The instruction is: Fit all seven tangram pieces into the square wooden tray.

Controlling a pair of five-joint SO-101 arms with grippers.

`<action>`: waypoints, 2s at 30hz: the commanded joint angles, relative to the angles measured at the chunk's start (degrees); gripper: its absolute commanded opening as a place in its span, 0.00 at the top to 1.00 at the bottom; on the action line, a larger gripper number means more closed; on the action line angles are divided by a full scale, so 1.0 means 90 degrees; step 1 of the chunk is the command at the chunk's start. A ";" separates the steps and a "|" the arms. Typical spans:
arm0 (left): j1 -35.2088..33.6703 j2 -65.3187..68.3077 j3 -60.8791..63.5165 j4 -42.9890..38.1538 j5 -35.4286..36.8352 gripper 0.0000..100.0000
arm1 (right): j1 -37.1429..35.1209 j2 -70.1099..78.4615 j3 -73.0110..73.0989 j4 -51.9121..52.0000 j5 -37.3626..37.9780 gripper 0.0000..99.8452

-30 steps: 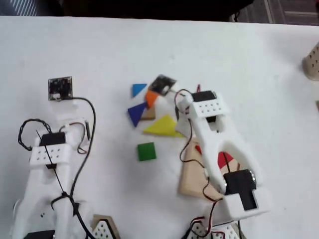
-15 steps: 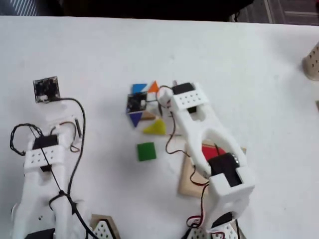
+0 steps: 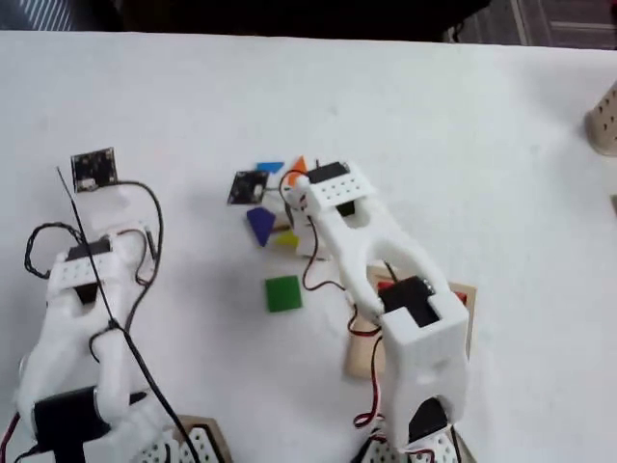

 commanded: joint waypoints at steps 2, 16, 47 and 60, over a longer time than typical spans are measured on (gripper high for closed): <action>-0.0054 -0.0015 -0.0391 -0.0176 -0.0010 0.98 | -0.0044 -0.0083 -0.0274 -0.0171 -0.0137 0.68; -0.0034 0.0015 -0.0381 -0.0186 -0.0020 0.98 | -0.0015 0.0161 -0.0264 -0.0581 -0.0625 0.68; -0.0034 0.0005 -0.0293 -0.0225 -0.0020 0.98 | 0.0337 0.0190 -0.0303 -0.0269 -0.0508 0.68; -0.0034 0.0015 -0.0293 -0.0225 -0.0020 0.98 | 0.0327 0.0200 -0.0303 -0.0269 -0.0518 0.81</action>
